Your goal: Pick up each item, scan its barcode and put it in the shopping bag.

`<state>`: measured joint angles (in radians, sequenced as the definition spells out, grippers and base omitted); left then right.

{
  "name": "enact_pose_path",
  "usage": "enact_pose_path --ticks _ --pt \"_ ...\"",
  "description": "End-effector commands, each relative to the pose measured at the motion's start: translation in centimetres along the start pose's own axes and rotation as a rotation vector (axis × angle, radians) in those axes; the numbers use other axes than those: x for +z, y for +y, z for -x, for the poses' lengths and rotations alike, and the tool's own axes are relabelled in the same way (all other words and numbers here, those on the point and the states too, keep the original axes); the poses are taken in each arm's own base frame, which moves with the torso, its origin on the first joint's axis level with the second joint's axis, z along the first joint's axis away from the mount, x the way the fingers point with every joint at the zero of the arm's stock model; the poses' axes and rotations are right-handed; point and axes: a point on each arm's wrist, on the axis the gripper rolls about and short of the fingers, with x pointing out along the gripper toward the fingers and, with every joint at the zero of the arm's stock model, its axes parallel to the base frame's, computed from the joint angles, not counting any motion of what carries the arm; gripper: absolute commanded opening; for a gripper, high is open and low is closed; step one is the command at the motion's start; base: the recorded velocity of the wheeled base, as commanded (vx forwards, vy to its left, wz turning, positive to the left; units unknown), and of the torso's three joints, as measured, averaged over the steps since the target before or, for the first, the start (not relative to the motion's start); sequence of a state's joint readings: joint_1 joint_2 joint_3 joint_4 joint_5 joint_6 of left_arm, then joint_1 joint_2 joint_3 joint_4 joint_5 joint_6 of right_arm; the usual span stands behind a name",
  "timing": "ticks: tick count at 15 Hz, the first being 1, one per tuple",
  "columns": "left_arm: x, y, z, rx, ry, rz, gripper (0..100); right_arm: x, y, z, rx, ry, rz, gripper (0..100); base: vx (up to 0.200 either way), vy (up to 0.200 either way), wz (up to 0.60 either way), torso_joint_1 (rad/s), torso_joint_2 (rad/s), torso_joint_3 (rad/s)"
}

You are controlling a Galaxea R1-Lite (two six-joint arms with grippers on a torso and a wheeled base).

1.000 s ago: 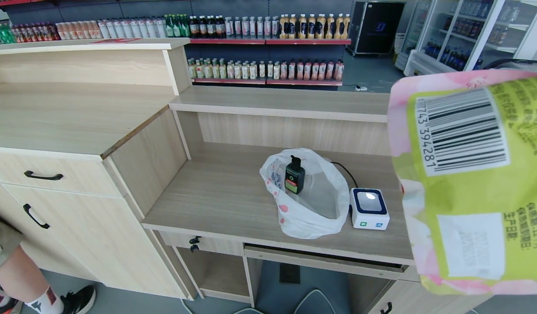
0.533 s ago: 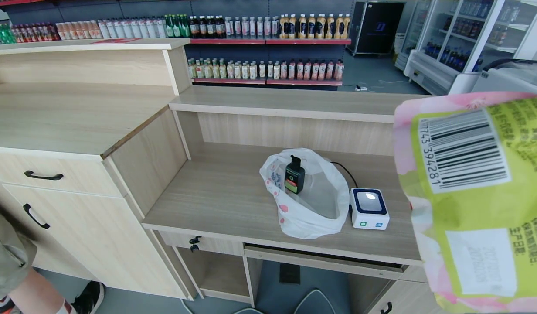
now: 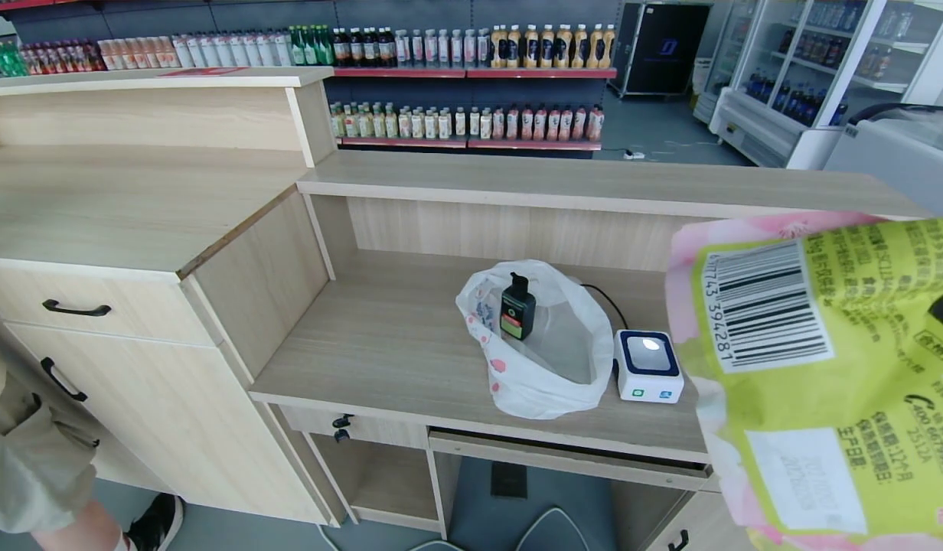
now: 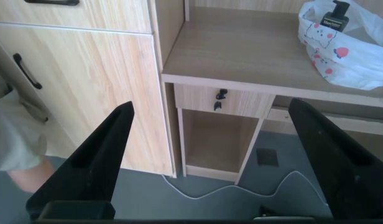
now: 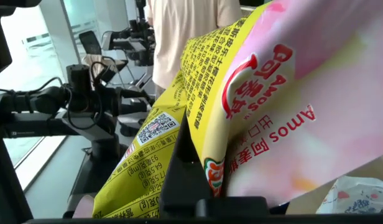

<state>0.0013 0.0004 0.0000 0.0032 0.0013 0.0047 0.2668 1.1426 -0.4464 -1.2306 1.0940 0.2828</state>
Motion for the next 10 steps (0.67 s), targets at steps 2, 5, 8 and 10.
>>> enact_pose_path --ticks 2,5,8,10 --pt "0.00 0.00 0.00 0.001 -0.001 0.000 100 0.18 0.44 0.19 0.000 0.006 0.006 0 0.000 0.000 0.00 0.000 0.00 0.000" --pt "0.00 0.00 0.00 0.001 -0.001 0.000 100 0.28 0.48 0.30 0.000 0.008 0.024 0 0.000 0.000 0.00 0.000 0.00 0.000" --pt "0.00 0.00 0.00 0.001 -0.001 0.000 100 0.49 0.73 0.43 0.003 0.005 0.034 0 0.000 0.000 0.00 0.000 0.00 0.000" --pt "0.00 0.00 0.00 0.001 -0.001 0.000 100 0.69 0.98 0.51 0.012 0.003 0.049 0 0.000 0.000 0.00 0.000 0.00 0.000"
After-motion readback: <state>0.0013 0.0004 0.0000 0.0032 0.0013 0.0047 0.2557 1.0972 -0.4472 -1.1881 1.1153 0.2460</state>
